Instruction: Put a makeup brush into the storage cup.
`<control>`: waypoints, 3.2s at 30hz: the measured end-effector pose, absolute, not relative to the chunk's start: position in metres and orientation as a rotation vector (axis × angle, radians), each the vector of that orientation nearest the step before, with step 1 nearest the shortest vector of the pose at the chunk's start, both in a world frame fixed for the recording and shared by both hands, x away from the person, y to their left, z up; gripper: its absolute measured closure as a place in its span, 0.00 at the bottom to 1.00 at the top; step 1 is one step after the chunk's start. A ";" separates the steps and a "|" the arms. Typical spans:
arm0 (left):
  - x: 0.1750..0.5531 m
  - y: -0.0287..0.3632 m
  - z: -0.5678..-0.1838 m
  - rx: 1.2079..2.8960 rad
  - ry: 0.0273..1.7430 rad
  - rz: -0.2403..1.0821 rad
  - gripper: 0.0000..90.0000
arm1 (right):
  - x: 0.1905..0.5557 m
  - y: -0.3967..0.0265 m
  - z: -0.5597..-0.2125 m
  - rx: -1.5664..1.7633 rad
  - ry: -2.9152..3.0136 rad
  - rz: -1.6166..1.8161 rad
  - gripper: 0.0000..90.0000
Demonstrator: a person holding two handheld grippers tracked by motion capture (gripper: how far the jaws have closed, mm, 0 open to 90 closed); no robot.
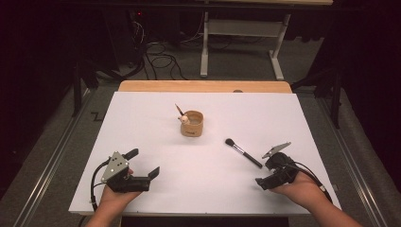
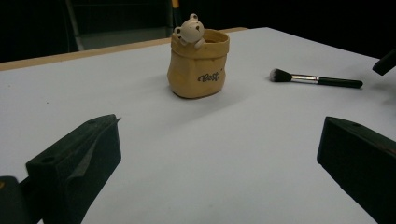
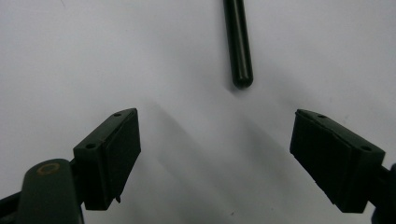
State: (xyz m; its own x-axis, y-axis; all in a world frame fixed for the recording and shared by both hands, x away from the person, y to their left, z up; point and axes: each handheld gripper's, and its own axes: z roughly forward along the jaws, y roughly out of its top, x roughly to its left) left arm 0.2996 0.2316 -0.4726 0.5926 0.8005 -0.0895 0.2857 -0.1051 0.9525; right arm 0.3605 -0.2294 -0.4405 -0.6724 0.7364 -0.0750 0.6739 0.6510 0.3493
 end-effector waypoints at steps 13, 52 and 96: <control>0.299 0.231 -0.472 1.681 0.897 0.559 0.01 | 0.376 -0.216 -0.440 1.116 2.676 0.431 0.24; 0.299 0.232 -0.473 1.693 0.887 0.550 0.01 | 0.406 -0.212 -0.445 1.169 2.687 0.450 0.61; 0.299 0.233 -0.474 1.686 0.892 0.534 0.01 | 0.418 -0.204 -0.450 1.163 2.742 0.363 0.90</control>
State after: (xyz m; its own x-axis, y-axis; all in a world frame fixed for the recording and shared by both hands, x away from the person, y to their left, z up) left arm 0.2994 0.2326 -0.4736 0.6149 0.7832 -0.0921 0.2886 -0.1149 0.9505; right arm 0.4176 -0.2043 -0.4496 -0.6909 0.7221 -0.0350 0.6881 0.6717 0.2745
